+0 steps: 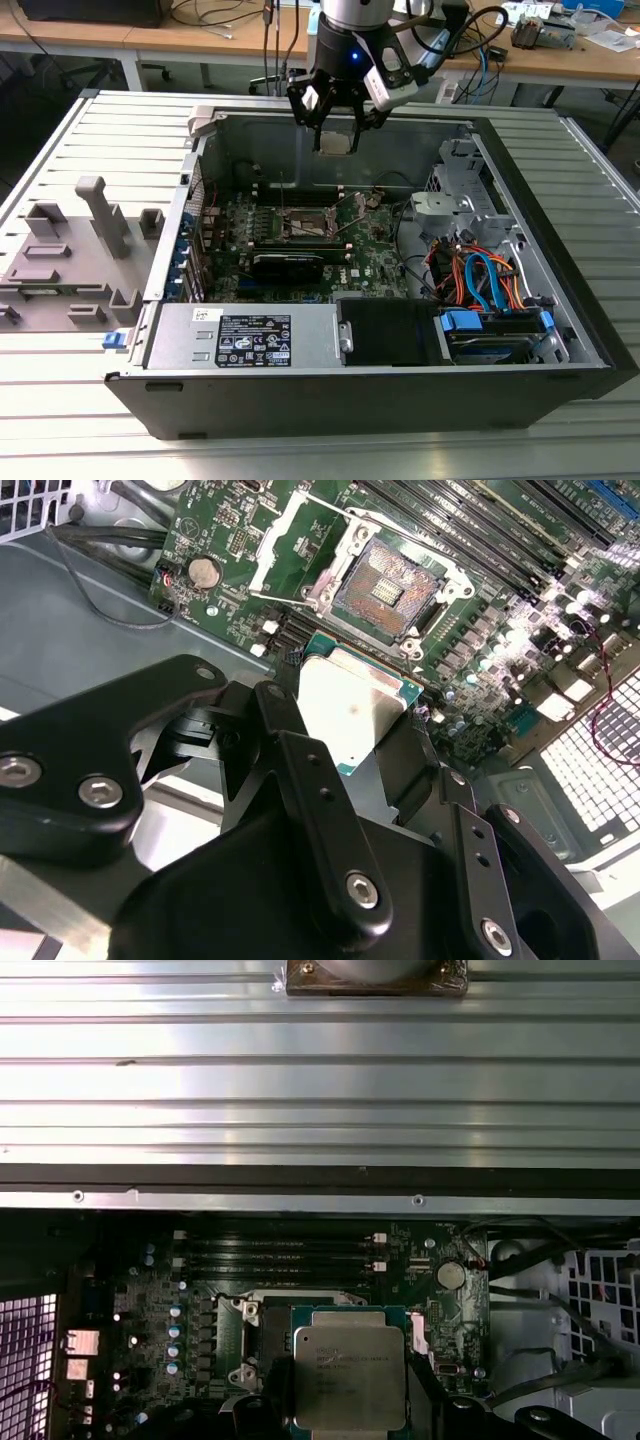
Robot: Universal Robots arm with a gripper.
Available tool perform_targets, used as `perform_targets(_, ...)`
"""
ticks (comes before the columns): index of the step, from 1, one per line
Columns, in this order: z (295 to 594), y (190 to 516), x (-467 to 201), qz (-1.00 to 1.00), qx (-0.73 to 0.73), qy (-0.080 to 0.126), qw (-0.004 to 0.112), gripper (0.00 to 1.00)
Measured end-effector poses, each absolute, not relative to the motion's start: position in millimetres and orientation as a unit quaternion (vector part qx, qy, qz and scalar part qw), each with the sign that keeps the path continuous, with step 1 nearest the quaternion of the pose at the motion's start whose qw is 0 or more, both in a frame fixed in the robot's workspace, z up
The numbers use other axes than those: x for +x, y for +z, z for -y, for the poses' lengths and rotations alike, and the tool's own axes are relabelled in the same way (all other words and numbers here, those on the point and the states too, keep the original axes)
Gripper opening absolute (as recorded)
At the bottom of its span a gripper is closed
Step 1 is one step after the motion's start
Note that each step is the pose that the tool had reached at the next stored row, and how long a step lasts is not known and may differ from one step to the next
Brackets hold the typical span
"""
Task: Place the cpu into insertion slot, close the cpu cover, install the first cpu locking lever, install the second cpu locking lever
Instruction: 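Place the cpu into insertion slot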
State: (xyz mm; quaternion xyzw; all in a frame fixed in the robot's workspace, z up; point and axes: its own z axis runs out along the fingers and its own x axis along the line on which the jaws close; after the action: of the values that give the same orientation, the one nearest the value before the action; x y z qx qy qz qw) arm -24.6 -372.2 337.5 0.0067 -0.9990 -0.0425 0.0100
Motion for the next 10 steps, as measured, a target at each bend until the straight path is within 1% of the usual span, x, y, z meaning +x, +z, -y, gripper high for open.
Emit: perform_targets(10, 373.1, 335.7, -24.6, 0.999, 0.007, -0.043, 0.010, 0.55)
